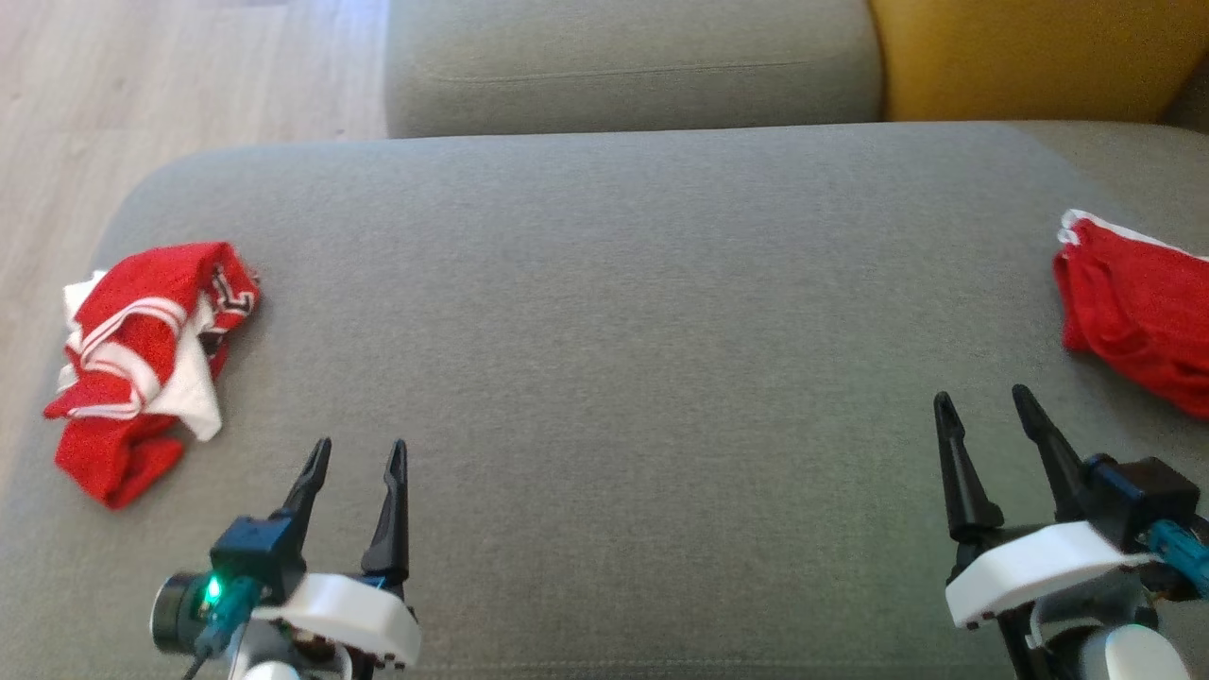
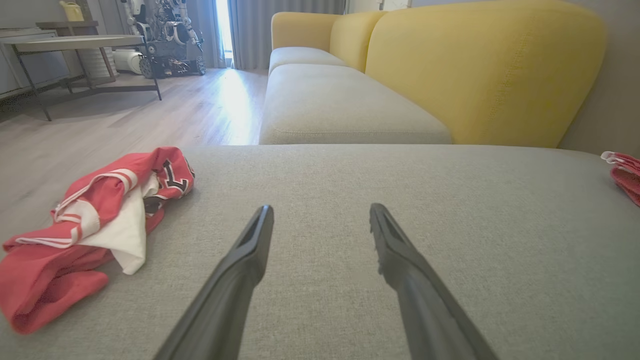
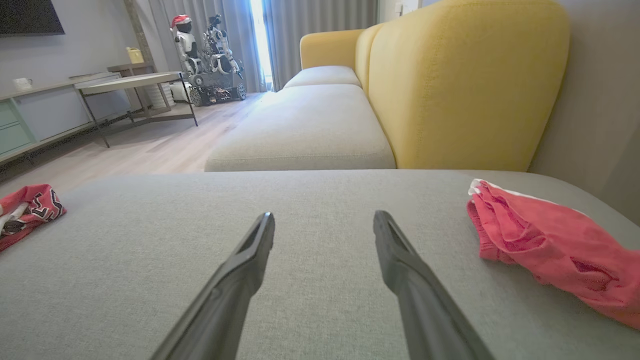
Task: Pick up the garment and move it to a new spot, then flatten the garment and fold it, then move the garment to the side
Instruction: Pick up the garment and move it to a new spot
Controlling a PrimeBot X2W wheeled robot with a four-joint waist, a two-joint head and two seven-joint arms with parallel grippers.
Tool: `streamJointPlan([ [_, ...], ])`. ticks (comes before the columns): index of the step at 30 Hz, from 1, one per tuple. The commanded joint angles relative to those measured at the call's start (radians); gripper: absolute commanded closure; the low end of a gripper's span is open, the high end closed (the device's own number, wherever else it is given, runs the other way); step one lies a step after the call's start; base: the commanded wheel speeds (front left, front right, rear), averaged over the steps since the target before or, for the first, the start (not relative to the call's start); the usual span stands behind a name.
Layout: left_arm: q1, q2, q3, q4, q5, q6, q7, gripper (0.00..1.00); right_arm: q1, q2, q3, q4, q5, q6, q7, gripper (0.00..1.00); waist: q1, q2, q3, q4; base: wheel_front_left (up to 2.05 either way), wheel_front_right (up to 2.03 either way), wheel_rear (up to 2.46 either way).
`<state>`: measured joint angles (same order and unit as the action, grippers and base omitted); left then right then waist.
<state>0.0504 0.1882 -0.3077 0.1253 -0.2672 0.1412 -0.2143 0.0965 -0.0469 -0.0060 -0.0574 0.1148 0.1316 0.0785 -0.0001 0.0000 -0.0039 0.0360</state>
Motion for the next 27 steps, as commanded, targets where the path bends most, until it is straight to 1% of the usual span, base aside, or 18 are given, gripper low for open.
streamJointPlan([
  [1,-0.071,0.014,0.04,-0.035,-0.007,0.007,-0.01,0.0,-0.016,-0.003,0.021,-0.047,0.007,-0.001,-0.01,0.0,0.0001,0.0,0.003,0.024,0.0,0.0,0.0],
  [6,-0.102,0.016,0.039,-0.047,-0.005,0.006,-0.014,0.0,-0.017,-0.003,0.024,-0.077,0.009,-0.001,-0.009,0.0,0.0001,0.0,0.014,0.108,0.0,0.0,0.0],
  [14,-0.149,0.011,0.034,-0.043,-0.005,0.002,-0.023,0.0,-0.019,-0.003,0.04,-0.115,0.0,-0.001,0.005,0.0,0.0001,0.0,0.023,0.29,0.0,0.0,0.0],
  [17,-0.156,0.007,0.035,-0.037,-0.008,0.002,-0.027,0.0,-0.018,-0.003,0.045,-0.122,-0.008,-0.001,0.015,0.0,0.0001,0.0,0.027,0.348,0.0,0.0,0.0],
  [22,-0.155,0.008,0.046,-0.029,-0.013,0.006,-0.034,0.0,-0.031,-0.003,0.059,-0.132,-0.017,-0.001,0.024,0.0,0.0001,0.0,0.031,0.407,0.0,0.0,0.0],
  [27,-0.145,0.016,0.051,-0.029,-0.014,0.007,-0.038,0.0,-0.036,-0.003,0.07,-0.13,-0.008,-0.001,0.02,0.0,0.0001,0.0,0.024,0.43,0.0,0.0,0.0],
])
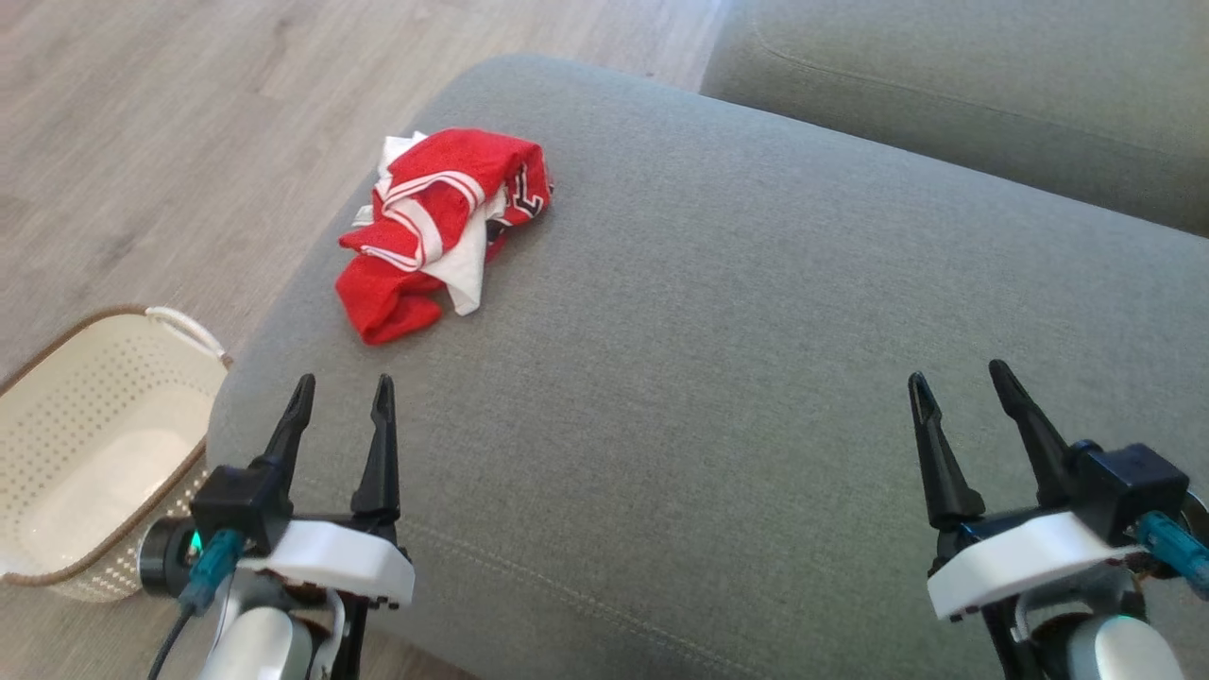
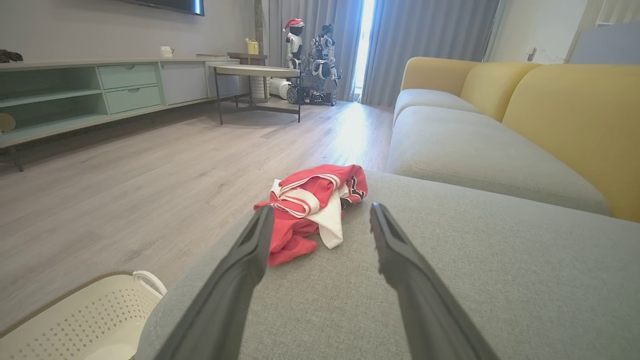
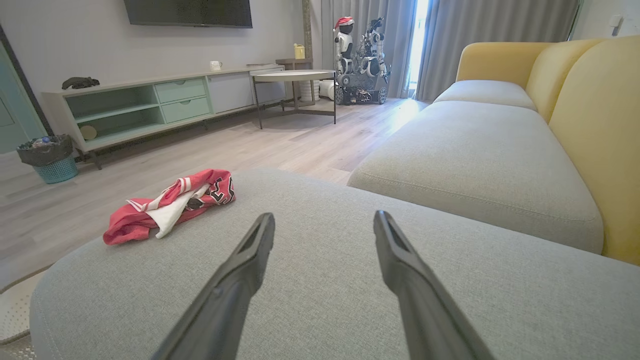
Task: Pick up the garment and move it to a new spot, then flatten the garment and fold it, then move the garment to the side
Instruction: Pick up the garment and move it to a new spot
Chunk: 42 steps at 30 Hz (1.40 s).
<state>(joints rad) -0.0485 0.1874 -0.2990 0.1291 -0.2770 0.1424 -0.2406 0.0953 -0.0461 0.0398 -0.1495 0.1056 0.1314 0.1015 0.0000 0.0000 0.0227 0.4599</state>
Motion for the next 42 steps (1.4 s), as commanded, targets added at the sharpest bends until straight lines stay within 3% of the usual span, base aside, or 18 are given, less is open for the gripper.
streamJointPlan([
  [1,-0.046,0.018,0.042,-0.033,-0.004,0.005,-0.012,0.0,-0.035,-0.004,0.024,-0.037,0.001,-0.001,-0.002,0.0,0.0,0.0,-0.003,0.009,0.0,0.0,0.0],
  [14,-0.043,0.019,0.047,-0.045,-0.009,0.014,-0.016,0.0,-0.033,-0.004,0.024,-0.037,0.008,-0.001,0.001,0.0,0.0,0.0,0.004,0.008,0.0,0.0,0.0],
  [25,-0.245,0.015,0.122,-0.04,-0.024,0.007,-0.021,0.0,-0.133,-0.008,0.068,-0.079,-0.039,-0.001,0.04,0.0,0.0,0.0,0.159,-0.122,0.0,0.0,0.0],
  [29,-0.377,0.04,0.151,0.085,-0.048,-0.033,-0.018,0.0,-0.177,-0.018,0.086,-0.087,-0.044,-0.001,0.048,0.0,0.0,0.0,0.222,-0.19,0.0,0.0,0.0],
  [35,-0.578,0.096,0.186,0.443,-0.103,-0.106,0.039,0.0,-0.217,-0.022,0.104,-0.079,-0.041,-0.001,0.043,0.0,0.0,0.0,0.291,-0.287,0.0,0.0,0.0],
  [42,-0.722,0.136,0.217,0.829,-0.156,-0.143,0.127,0.0,-0.223,-0.02,0.101,-0.07,-0.035,-0.001,0.031,0.0,0.0,0.0,0.331,-0.355,0.0,0.0,0.0],
])
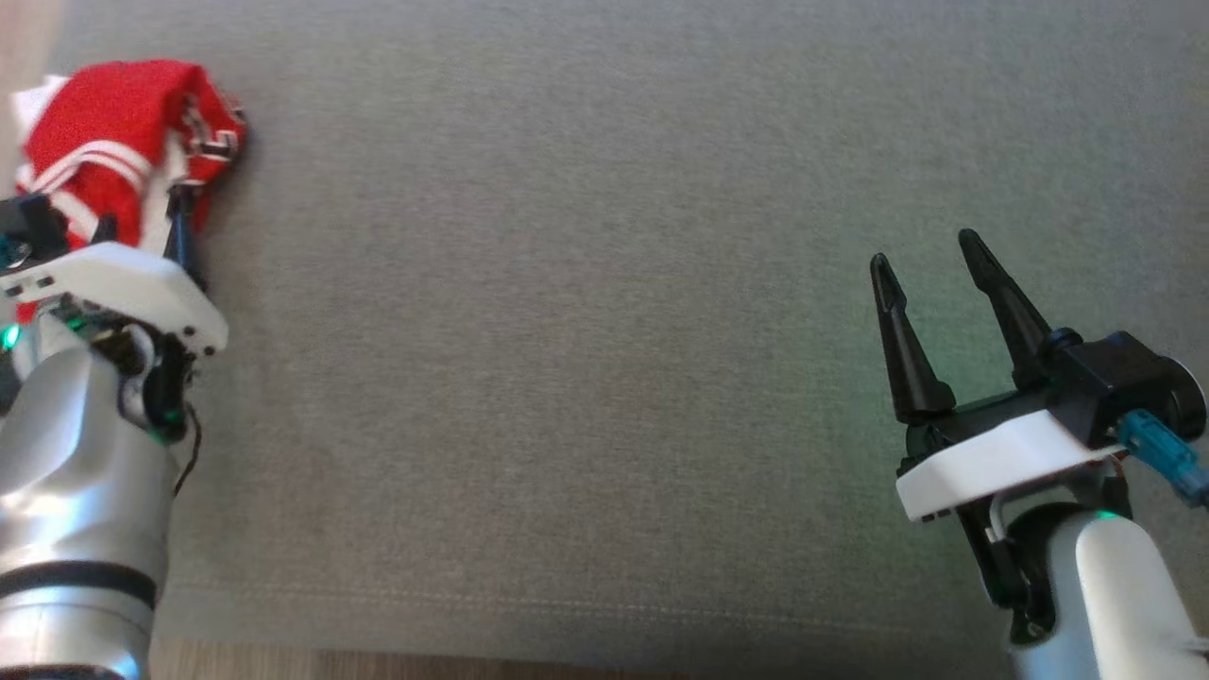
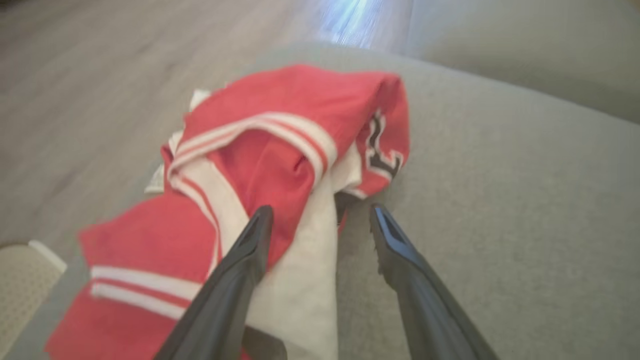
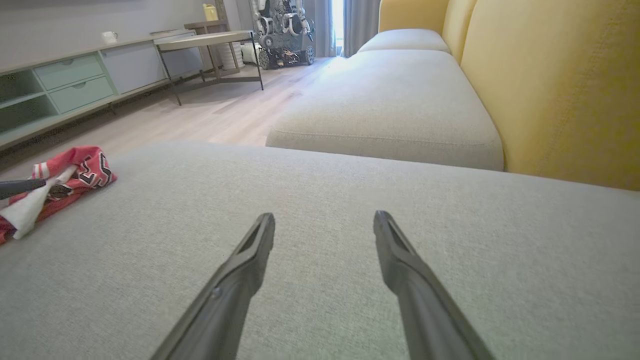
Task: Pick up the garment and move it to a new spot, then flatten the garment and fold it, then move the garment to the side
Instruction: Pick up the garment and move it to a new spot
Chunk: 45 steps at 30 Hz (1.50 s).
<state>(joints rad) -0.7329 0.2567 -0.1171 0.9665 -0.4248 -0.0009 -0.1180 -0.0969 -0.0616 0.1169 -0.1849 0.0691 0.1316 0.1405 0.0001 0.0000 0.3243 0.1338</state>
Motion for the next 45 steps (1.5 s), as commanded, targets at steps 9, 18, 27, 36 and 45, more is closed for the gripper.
streamJointPlan([
  [9,-0.115,0.086,0.052,0.202,-0.044,-0.027,0.01,1.0,-0.025,-0.004,0.016,-0.03,0.004,-0.001,-0.011,0.0,-0.0001,0.0,0.032,-0.034,0.0,0.0,0.0],
  [18,-0.152,0.115,0.026,0.098,0.01,-0.039,-0.14,1.0,-0.011,0.0,-0.007,-0.011,0.017,-0.001,-0.032,0.0,-0.0001,0.0,-0.063,0.005,0.0,0.0,0.0],
  [27,0.053,0.129,0.039,-0.254,0.072,-0.006,-0.143,1.0,0.066,0.008,-0.044,0.014,0.04,-0.001,-0.058,0.0,-0.0001,0.0,-0.208,0.013,0.0,0.0,0.0],
  [36,0.417,0.093,0.04,-0.676,0.058,0.078,-0.091,1.0,0.14,0.011,-0.032,0.01,0.048,-0.001,-0.064,0.0,-0.0001,0.0,-0.302,-0.039,0.0,0.0,0.0],
  [45,0.669,0.014,-0.042,-1.021,0.045,0.14,0.029,1.0,0.167,0.011,-0.027,0.009,0.077,-0.001,-0.079,0.0,-0.0001,0.0,-0.327,-0.116,0.0,0.0,0.0],
])
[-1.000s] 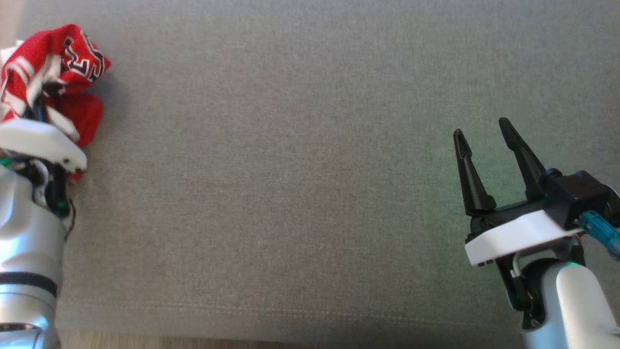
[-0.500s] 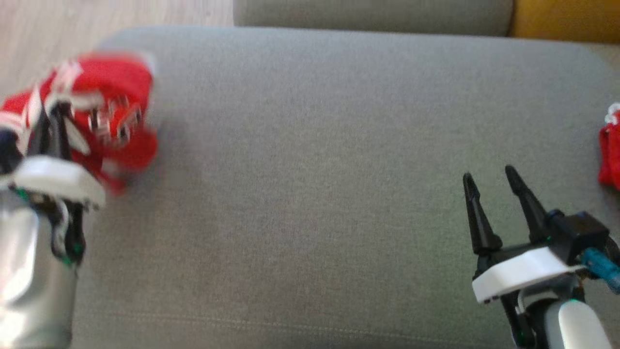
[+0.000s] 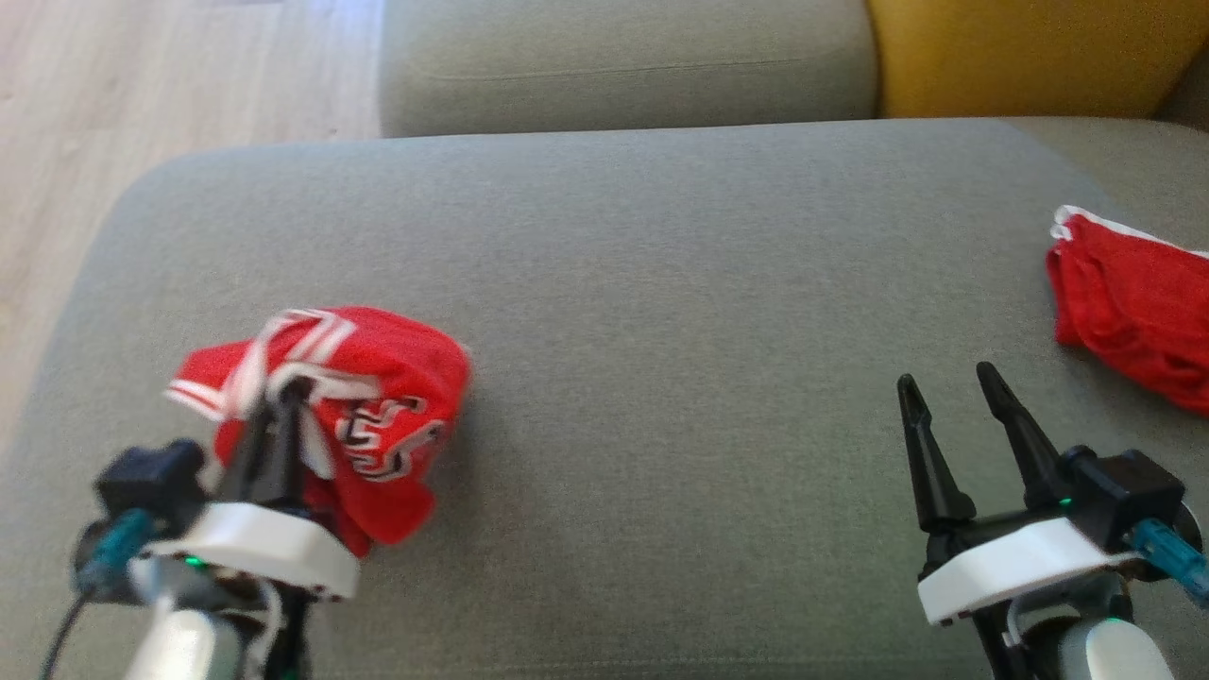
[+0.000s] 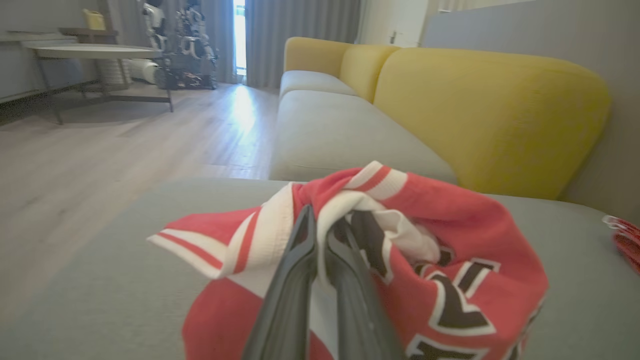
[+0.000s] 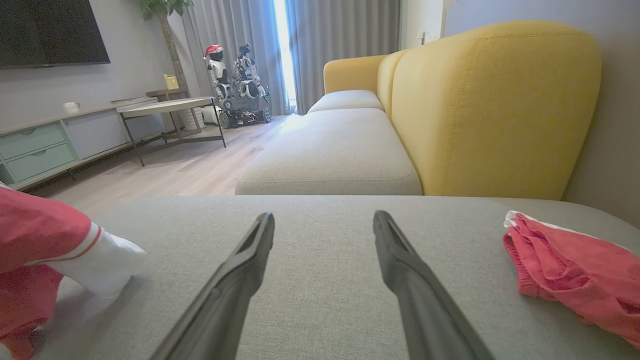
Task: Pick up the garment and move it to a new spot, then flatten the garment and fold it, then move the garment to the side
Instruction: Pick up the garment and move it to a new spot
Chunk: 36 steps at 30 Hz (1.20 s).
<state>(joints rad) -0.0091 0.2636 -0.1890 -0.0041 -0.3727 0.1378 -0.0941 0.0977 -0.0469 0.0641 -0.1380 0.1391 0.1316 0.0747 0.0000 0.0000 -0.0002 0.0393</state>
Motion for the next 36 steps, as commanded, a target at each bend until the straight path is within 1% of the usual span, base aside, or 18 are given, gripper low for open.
streamJointPlan([
  [1,-0.052,-0.002,0.015,-0.058,-0.009,-0.001,0.014,1.0,-0.027,-0.004,0.025,-0.037,0.008,-0.001,-0.013,0.0,0.0,0.0,0.002,-0.031,0.0,0.0,0.0],
  [4,-0.073,-0.026,-0.016,-0.045,-0.021,-0.014,0.03,1.0,-0.042,-0.003,0.044,-0.034,0.013,-0.001,-0.019,0.0,0.0,0.0,0.022,-0.078,0.0,0.0,0.0],
  [7,-0.139,-0.048,-0.055,-0.008,-0.02,-0.041,0.036,1.0,-0.06,-0.003,0.055,-0.036,0.018,-0.001,-0.024,0.0,0.0,0.0,0.059,-0.128,0.0,0.0,0.0],
  [8,-0.139,-0.048,-0.055,-0.008,-0.02,-0.041,0.036,1.0,-0.06,-0.003,0.055,-0.036,0.018,-0.001,-0.024,0.0,0.0,0.0,0.059,-0.128,0.0,0.0,0.0],
  [12,-0.257,-0.072,-0.112,0.057,0.004,-0.079,0.041,1.0,-0.088,-0.003,0.071,-0.031,0.028,-0.001,-0.036,0.0,0.0,0.0,0.113,-0.205,0.0,0.0,0.0],
  [16,-0.363,-0.091,-0.169,0.132,0.044,-0.105,0.051,1.0,-0.109,-0.003,0.083,-0.022,0.044,-0.001,-0.052,0.0,0.0,0.0,0.166,-0.278,0.0,0.0,0.0],
  [17,-0.397,-0.102,-0.191,0.19,0.053,-0.116,0.06,1.0,-0.116,-0.003,0.089,-0.014,0.055,-0.001,-0.06,0.0,0.0,0.0,0.189,-0.31,0.0,0.0,0.0],
  [19,-0.416,-0.116,-0.215,0.255,0.057,-0.129,0.07,1.0,-0.121,-0.003,0.09,-0.005,0.063,-0.001,-0.069,0.0,0.0,0.0,0.206,-0.334,0.0,0.0,0.0],
  [20,-0.416,-0.116,-0.215,0.255,0.057,-0.129,0.07,1.0,-0.121,-0.003,0.09,-0.005,0.063,-0.001,-0.069,0.0,0.0,0.0,0.206,-0.334,0.0,0.0,0.0],
  [21,-0.419,-0.124,-0.228,0.287,0.056,-0.137,0.075,1.0,-0.123,-0.003,0.09,0.001,0.066,-0.001,-0.073,0.0,0.0,0.0,0.211,-0.344,0.0,0.0,0.0],
  [22,-0.42,-0.138,-0.255,0.342,0.055,-0.155,0.078,1.0,-0.127,-0.003,0.09,0.009,0.073,-0.001,-0.081,0.0,0.0,0.0,0.219,-0.354,0.0,0.0,0.0],
  [24,-0.416,-0.148,-0.276,0.386,0.054,-0.171,0.072,1.0,-0.13,-0.003,0.087,0.016,0.075,-0.001,-0.086,0.0,0.0,0.0,0.221,-0.357,0.0,0.0,0.0],
  [25,-0.414,-0.153,-0.284,0.402,0.054,-0.174,0.062,0.84,-0.13,-0.003,0.085,0.018,0.075,-0.001,-0.089,0.0,0.0,0.0,0.222,-0.355,0.0,0.0,0.0],
  [26,-0.411,-0.157,-0.292,0.414,0.055,-0.178,0.053,0.28,-0.13,-0.003,0.081,0.02,0.075,-0.001,-0.09,0.0,0.0,0.0,0.22,-0.35,0.0,0.0,0.0],
  [27,-0.408,-0.161,-0.301,0.426,0.055,-0.183,0.046,0.0,-0.13,-0.003,0.077,0.022,0.075,-0.001,-0.091,0.0,0.0,0.0,0.217,-0.341,0.0,0.0,0.0],
  [30,-0.399,-0.169,-0.317,0.431,0.061,-0.185,-0.001,0.0,-0.129,-0.003,0.074,0.025,0.069,-0.001,-0.087,0.0,0.0,0.0,0.2,-0.308,0.0,0.0,0.0],
  [33,-0.377,-0.178,-0.319,0.407,0.046,-0.191,-0.065,0.0,-0.126,-0.003,0.071,0.027,0.057,-0.001,-0.077,0.0,0.0,0.0,0.171,-0.266,0.0,0.0,0.0],
  [36,-0.345,-0.178,-0.304,0.36,0.041,-0.169,-0.116,0.0,-0.12,-0.003,0.064,0.026,0.045,-0.001,-0.066,0.0,0.0,0.0,0.138,-0.219,0.0,0.0,0.0],
])
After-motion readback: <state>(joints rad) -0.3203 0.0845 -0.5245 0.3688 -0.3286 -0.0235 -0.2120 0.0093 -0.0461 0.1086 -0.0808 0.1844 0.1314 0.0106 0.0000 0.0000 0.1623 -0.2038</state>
